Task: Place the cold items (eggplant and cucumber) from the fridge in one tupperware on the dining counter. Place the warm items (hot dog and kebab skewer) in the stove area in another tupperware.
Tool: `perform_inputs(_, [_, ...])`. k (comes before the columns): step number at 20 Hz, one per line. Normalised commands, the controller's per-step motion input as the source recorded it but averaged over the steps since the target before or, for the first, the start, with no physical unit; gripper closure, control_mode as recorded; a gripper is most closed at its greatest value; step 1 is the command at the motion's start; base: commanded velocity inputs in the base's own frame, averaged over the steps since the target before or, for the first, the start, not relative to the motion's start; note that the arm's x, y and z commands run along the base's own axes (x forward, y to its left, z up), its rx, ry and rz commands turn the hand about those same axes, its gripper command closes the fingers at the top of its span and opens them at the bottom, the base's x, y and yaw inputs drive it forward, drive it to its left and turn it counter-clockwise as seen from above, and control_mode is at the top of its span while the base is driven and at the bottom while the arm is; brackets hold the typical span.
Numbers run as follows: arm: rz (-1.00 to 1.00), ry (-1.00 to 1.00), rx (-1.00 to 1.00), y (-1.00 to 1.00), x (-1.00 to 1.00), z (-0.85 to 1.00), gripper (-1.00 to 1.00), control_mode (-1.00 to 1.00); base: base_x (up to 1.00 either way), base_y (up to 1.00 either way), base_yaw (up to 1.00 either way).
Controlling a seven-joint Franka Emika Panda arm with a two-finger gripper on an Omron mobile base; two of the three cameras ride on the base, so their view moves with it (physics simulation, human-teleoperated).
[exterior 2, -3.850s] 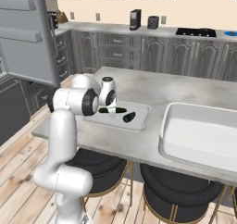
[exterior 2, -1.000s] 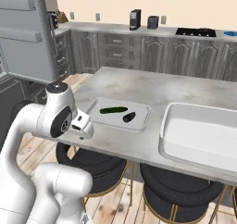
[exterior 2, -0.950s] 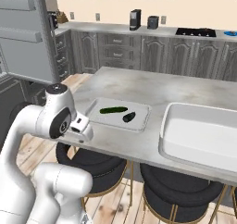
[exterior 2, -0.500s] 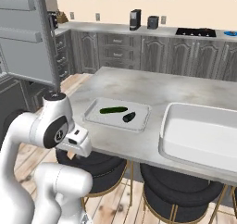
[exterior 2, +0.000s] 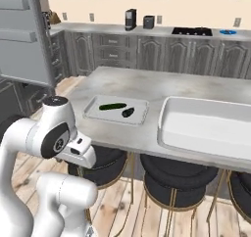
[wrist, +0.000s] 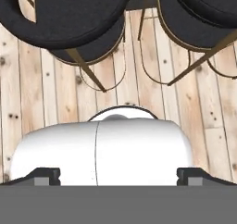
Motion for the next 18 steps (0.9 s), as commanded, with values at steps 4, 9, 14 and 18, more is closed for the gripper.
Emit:
perform_inputs(4, [0.0,0.0,0.0,0.0,0.0,0.0,-1.0,1.0,-0.01,-0.98,-0.1])
perform_inputs(9, [0.0,0.0,0.0,0.0,0.0,0.0,-1.0,1.0,0.0,-1.0,-0.06])
perform_inputs(14, [0.0,0.0,0.0,0.0,0.0,0.0,-1.0,1.0,0.0,-1.0,-0.02])
perform_inputs(18, [0.0,0.0,0.0,0.0,0.0,0.0,-1.0,1.0,0.0,-1.0,-0.19])
